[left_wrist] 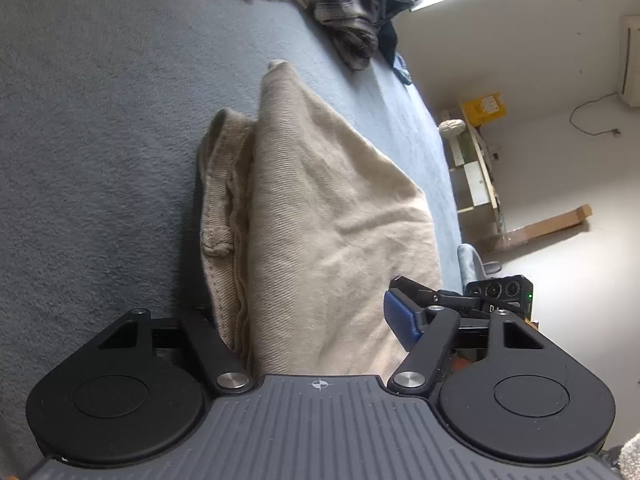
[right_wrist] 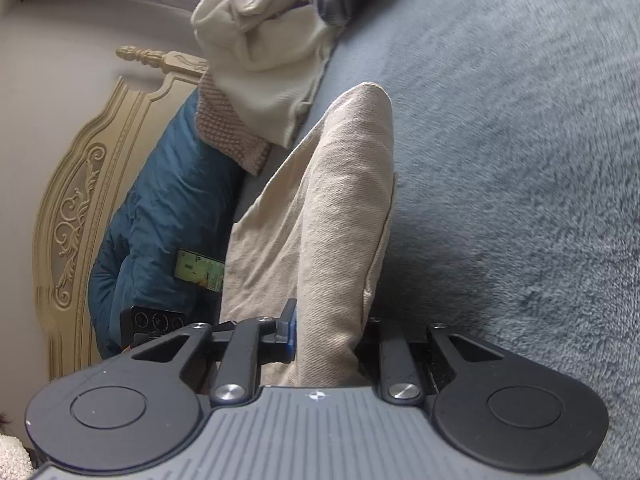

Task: Fold clothes
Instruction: 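Lift the folded trousers off the blanket with both grippers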

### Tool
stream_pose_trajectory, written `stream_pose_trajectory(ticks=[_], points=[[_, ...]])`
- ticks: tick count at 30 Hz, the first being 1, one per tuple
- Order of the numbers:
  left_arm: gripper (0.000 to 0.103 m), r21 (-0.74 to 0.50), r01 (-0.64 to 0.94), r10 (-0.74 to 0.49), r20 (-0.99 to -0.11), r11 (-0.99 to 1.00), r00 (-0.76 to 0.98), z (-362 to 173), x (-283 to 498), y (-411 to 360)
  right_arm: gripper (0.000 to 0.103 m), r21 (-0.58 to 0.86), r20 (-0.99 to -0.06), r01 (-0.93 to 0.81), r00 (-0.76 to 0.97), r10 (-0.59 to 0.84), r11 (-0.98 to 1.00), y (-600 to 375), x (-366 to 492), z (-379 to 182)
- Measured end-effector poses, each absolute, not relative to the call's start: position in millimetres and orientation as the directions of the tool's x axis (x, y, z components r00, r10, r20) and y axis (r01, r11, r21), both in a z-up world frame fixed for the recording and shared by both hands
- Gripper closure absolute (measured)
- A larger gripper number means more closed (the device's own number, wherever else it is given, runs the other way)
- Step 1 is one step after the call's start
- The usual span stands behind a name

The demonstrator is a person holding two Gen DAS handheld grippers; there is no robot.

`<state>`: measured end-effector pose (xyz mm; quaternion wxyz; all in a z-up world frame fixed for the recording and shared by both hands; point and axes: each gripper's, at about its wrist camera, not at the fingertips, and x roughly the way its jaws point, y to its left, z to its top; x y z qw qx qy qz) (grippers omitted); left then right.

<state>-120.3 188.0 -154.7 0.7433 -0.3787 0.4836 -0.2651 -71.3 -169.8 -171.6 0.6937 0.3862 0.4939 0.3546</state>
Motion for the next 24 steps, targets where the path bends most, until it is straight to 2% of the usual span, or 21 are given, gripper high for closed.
stream_pose_trajectory(ticks=[8,15,24], points=[[0.033,-0.845,0.1,-0.797,-0.446,0.525,0.407,-127.1,-101.2,171.1,0.082,0.876,-0.415,-0.12,0.302,0.858,0.467,-182.5,-62.8,-141.1],[0.033,-0.853,0.194,-0.822,-0.367,0.484,0.436,-83.4,-57.5,140.7,0.082,0.827,-0.432,-0.2,0.371,0.822,0.525,-204.2,-35.7,-78.1],[0.033,-0.781,0.411,-0.86,-0.301,0.471,0.413,52.2,-3.2,58.1,0.082,0.763,-0.351,-0.309,0.54,0.765,0.568,-276.2,-17.6,50.0]])
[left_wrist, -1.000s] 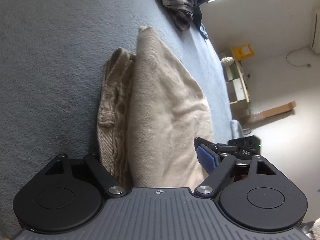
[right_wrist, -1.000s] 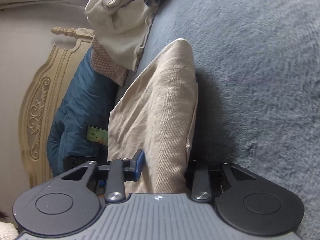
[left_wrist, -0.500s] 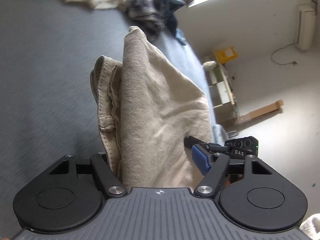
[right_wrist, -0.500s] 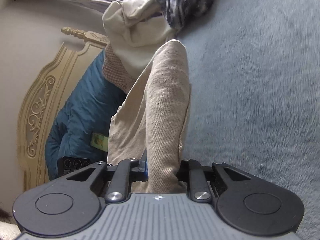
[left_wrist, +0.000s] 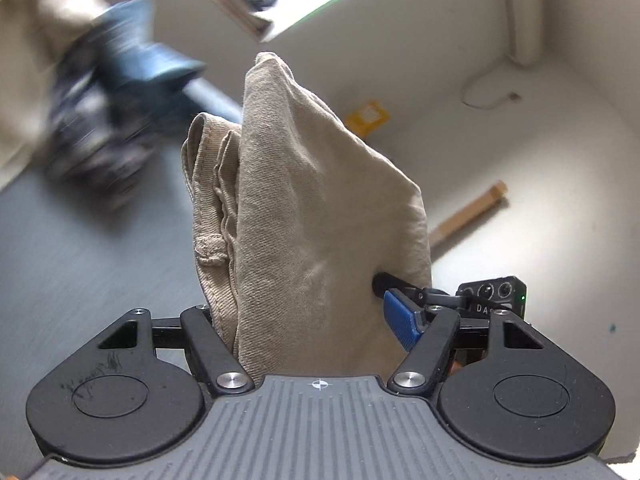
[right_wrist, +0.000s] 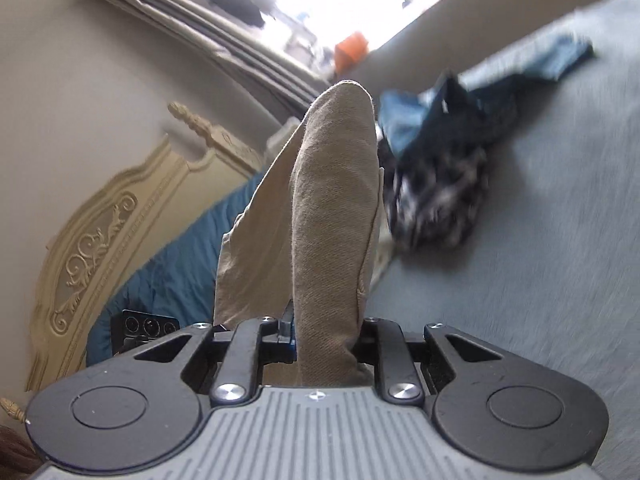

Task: Fold clothes
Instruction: 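Lift the folded trousers off the blanket with both grippers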

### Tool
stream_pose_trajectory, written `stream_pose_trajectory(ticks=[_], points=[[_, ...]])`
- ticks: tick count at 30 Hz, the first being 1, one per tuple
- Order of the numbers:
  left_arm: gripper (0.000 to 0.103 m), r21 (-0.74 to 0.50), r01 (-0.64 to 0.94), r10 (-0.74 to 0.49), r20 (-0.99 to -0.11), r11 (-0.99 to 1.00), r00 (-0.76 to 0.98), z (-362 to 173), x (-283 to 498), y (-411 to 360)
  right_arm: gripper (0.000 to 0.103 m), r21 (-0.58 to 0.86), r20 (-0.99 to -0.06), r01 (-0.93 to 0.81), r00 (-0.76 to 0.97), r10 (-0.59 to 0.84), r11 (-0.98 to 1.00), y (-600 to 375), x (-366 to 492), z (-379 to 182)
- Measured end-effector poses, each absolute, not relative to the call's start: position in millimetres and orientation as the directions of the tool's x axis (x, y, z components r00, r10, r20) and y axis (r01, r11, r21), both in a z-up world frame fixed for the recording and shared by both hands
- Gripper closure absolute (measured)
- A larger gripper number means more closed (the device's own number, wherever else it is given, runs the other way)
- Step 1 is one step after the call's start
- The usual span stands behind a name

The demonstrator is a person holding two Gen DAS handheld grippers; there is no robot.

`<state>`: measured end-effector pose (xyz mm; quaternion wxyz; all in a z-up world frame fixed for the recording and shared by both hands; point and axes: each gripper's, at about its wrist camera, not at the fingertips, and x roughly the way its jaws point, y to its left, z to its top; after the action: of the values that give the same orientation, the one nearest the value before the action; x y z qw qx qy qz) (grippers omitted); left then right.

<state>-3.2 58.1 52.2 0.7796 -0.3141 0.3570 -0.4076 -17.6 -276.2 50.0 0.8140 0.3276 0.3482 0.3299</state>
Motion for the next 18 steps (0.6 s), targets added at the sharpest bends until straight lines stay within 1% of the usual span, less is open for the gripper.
stream_pose_trajectory(ticks=[5,9,12,14,16,18], points=[[0.033,-0.732,0.538,-0.899,-0.247,0.417,0.36,143.1,-6.9,-10.3,0.082,0.736,-0.28,-0.329,0.648,0.709,0.591,-346.7,-37.7,135.4],[0.033,-0.693,0.644,-0.944,-0.193,0.323,0.266,217.8,-13.6,-85.2,0.082,0.678,-0.255,-0.327,0.736,0.627,0.659,-411.8,-74.5,219.2],[0.033,-0.676,0.697,-0.97,-0.159,0.241,0.181,262.4,-26.9,-143.7,0.082,0.617,-0.248,-0.311,0.795,0.554,0.723,-460.2,-112.5,278.5],[0.032,-0.665,0.719,-0.979,-0.159,0.202,0.128,278.8,-38.7,-183.4,0.082,0.581,-0.259,-0.279,0.827,0.499,0.764,-488.1,-137.9,308.8],[0.031,-0.674,0.718,-0.983,-0.163,0.171,0.081,284.3,-48.6,-222.9,0.082,0.548,-0.278,-0.236,0.854,0.441,0.803,-514.1,-162.1,334.1],[0.031,-0.695,0.701,-0.982,-0.186,0.157,0.036,277.1,-55.8,-263.2,0.082,0.533,-0.319,-0.168,0.867,0.381,0.829,-539.2,-181.3,341.6]])
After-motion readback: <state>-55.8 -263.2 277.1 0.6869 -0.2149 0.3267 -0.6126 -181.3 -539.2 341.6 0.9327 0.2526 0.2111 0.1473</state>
